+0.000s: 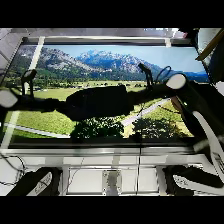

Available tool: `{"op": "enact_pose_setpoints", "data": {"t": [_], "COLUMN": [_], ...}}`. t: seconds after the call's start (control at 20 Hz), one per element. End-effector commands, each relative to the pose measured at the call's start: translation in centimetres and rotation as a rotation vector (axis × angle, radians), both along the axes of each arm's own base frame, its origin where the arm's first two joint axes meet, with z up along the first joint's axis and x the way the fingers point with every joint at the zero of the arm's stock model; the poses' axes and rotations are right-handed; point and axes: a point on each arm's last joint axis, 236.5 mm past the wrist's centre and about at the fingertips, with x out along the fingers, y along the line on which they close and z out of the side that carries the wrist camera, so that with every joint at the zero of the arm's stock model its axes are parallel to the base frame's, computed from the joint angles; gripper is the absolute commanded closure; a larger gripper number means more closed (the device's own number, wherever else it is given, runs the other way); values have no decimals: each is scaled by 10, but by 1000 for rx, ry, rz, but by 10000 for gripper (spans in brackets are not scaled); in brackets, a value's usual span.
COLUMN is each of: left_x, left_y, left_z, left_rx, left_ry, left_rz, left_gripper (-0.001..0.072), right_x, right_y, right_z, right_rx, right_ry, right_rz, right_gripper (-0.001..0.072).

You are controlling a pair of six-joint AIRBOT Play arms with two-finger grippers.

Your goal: Fold the clothes and pants, and hang the long-sleeved shirts on hangers.

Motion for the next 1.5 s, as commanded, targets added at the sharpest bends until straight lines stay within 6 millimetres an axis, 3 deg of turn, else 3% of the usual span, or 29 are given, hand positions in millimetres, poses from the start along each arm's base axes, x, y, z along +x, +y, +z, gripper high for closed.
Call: {"op": "enact_pose_setpoints", "data": {"t": [0.0,0.15,0.35,0.5,0.65,0.75,0.8,0.85,0.9,0.95,1.0,1.1,1.2,1.3,1.45], "left_x": [46,82,124,151,180,185,184,184,184,184,184,185,188,188,183], "left_y": [9,10,6,5,-12,-24,-28,-31,-31,-31,-29,-26,-23,-25,-41], "left_z": [-21,-53,-85,-86,-67,-62,-62,-61,-59,-54,-44,-11,32,67,82], "left_rx": [25,8,-17,-58,-147,-138,-137,-138,-139,-141,-144,-155,-170,-186,-198], "left_ry": [77,146,124,39,-87,-126,-126,-127,-132,-142,-162,-238,-354,-448,-477], "left_rz": [37,82,156,237,261,224,214,209,209,208,210,216,222,220,188], "left_gripper": [679,679,679,677,665,540,264,73,57,57,56,57,57,57,57], "right_x": [74,119,152,167,181,183,183,182,182,181,179,177,172,166,150], "right_y": [9,12,8,3,-2,-2,0,2,3,2,-3,-30,-74,-118,-139], "right_z": [-22,-57,-115,-143,-148,-144,-141,-136,-129,-120,-110,-92,-81,-82,-100], "right_rx": [1,2,-13,-14,-8,-4,-1,3,6,4,-9,-82,-202,-323,-360], "right_ry": [-34,-27,25,41,13,4,6,6,7,8,10,14,27,54,150], "right_rz": [-120,-214,-339,-414,-469,-470,-461,-446,-428,-402,-367,-290,-237,-227,-210], "right_gripper": [704,704,704,703,703,703,701,665,529,398,369,370,371,371,366]}}
